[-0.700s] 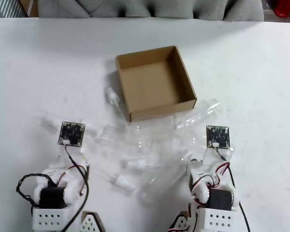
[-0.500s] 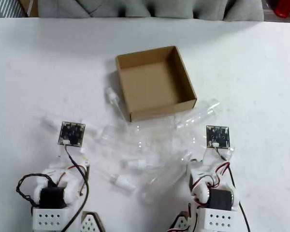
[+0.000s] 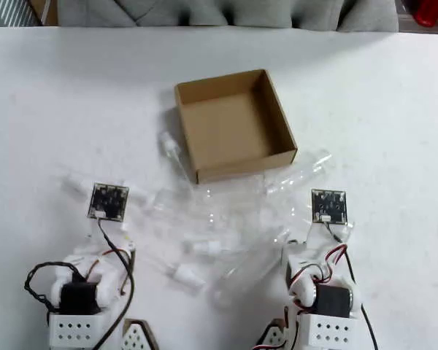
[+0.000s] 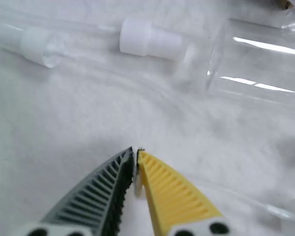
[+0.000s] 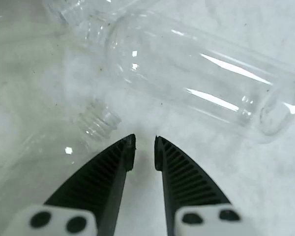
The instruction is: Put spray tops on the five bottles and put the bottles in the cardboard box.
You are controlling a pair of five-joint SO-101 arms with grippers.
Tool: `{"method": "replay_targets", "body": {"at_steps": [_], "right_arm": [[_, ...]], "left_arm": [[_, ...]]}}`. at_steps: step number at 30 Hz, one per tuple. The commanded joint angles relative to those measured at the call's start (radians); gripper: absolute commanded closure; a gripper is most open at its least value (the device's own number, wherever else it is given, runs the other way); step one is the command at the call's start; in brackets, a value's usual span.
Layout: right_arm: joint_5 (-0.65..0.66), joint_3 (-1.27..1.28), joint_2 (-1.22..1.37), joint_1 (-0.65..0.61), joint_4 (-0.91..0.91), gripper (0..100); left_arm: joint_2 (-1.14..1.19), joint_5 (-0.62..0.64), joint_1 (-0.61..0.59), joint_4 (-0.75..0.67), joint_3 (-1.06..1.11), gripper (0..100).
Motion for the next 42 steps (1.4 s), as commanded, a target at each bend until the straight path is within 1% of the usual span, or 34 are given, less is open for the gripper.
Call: {"method": "replay_targets", "body": {"at_steps": [1, 36, 38, 42], "right_arm": [[-0.003, 0.009, -0.005, 0.005, 0.007, 95.7], [-0.003, 0.009, -0.005, 0.004, 0.007, 95.7], [-0.002, 0.009, -0.005, 0.001, 0.007, 95.7], [-0.002, 0.009, -0.005, -0.05, 0.007, 95.4]], "left_arm": [[-0.004, 0.006, 0.005, 0.006, -0.002, 98], [-0.004, 0.005, 0.007, 0.006, -0.002, 98], [-0.004, 0.005, 0.005, 0.006, -0.002, 98], [-0.004, 0.003, 0.004, 0.006, -0.003, 98]]}}
